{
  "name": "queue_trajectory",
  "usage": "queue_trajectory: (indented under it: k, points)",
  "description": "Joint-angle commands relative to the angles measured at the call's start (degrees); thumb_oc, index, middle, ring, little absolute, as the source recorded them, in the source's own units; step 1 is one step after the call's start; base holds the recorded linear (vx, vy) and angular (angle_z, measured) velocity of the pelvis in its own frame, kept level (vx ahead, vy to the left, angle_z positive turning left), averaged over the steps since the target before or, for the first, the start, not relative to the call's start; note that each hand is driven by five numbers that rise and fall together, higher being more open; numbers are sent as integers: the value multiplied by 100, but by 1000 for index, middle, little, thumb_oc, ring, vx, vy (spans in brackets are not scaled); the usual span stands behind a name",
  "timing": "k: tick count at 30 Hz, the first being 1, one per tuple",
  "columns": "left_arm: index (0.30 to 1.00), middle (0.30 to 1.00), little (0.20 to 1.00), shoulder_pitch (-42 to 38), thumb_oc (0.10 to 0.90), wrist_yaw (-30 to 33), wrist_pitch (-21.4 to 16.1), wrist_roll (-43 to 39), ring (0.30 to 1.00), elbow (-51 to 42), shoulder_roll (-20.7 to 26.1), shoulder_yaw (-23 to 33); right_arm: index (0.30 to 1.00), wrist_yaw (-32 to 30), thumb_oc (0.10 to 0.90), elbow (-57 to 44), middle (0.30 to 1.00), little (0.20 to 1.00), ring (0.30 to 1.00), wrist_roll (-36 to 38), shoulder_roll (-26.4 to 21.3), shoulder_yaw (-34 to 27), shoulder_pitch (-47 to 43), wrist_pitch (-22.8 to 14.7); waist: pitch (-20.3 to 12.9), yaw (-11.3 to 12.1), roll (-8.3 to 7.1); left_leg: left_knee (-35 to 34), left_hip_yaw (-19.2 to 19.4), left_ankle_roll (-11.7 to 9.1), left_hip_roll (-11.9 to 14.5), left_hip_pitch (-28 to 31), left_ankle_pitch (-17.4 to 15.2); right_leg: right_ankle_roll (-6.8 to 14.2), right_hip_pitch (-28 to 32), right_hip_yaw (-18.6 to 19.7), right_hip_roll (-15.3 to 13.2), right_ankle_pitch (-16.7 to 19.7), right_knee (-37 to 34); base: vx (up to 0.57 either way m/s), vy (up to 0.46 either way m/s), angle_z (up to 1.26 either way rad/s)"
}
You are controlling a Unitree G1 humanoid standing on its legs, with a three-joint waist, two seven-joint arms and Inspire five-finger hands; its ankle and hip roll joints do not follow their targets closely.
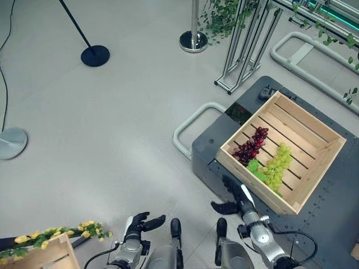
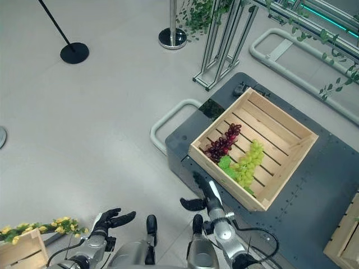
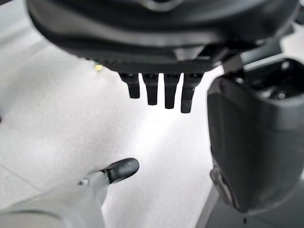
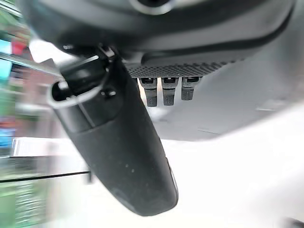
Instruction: Pick up the fruits from the basket on one side to the basket on the other side
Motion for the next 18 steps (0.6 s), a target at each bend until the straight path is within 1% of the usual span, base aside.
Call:
queue_trajectory:
  k: [1,5,10,11,12,13,14,16,17,18]
  points:
    - [900,900,900,12,800,283,-386,458,900,-94,-66,-262,900,-778,800,-1122,900,900,900,191,-459,-482,-269,-794,-105,-48,-170,1217,-100,-78,-47,-592,-591,-192,-282,72,-80,-4,713,-23,-39,-2]
    - [900,900,900,112,800,232,-464,507,900,-232,51,-211,900,-1206,800,-1760,900,900,900,-49,-787,-1049,-160,-1108,-86,-90,-168,1275,-142,-66,-34,-592,-645,-177,-274,80,-95,-60,775,48,-25,3]
    - [900,900,900,213,800,162,-482,662,900,-369,143,-157,900,-1384,800,-2124,900,900,900,-17,-1115,-1598,-229,-1197,-71,-42,-183,1254,-207,-57,-32,-535,-671,-143,-203,40,-122,-63,771,80,-38,0]
    - [900,900,900,242,800,133,-463,716,900,-428,170,-139,900,-1504,800,-2221,900,900,900,-109,-1218,-1767,-278,-1123,-67,-15,-186,1240,-225,-64,-29,-519,-674,-137,-171,18,-124,-60,748,78,-42,3]
    - [900,900,900,248,800,122,-447,721,900,-466,185,-132,900,-1538,800,-2241,900,900,900,-142,-1286,-1850,-324,-1047,-69,1,-189,1230,-237,-69,-31,-517,-675,-133,-159,11,-125,-60,734,85,-41,5]
    - [900,900,900,253,800,110,-434,708,900,-499,201,-126,900,-1700,800,-2250,900,900,900,-288,-1360,-1911,-388,-914,-69,24,-190,1211,-255,-71,-31,-511,-673,-130,-140,4,-123,-56,711,83,-38,8]
    - [900,900,900,258,800,76,-435,687,900,-511,225,-106,900,-1928,800,-2198,900,900,900,-572,-1466,-1971,-472,-713,-65,52,-194,1196,-276,-80,-24,-502,-674,-125,-112,-14,-122,-57,683,87,-45,8]
    - [900,900,900,258,800,64,-449,601,900,-568,276,-84,900,-2147,800,-2115,900,900,900,-888,-1677,-1989,-632,-349,-43,99,-203,1205,-308,-85,-20,-519,-672,-127,-99,-40,-121,-57,669,61,-48,5]
    - [900,900,900,247,800,54,-463,543,900,-618,308,-72,900,-2177,800,-2070,900,900,900,-1113,-1812,-1979,-751,-69,-18,126,-212,1239,-331,-89,-23,-559,-673,-130,-109,-51,-119,-59,673,21,-71,4]
    - [900,900,900,221,800,6,-518,451,900,-717,371,-51,900,-2226,800,-1987,900,900,900,-1487,-2048,-1898,-950,397,37,175,-225,1323,-357,-101,-17,-660,-673,-140,-155,-84,-120,-62,703,1,-71,5]
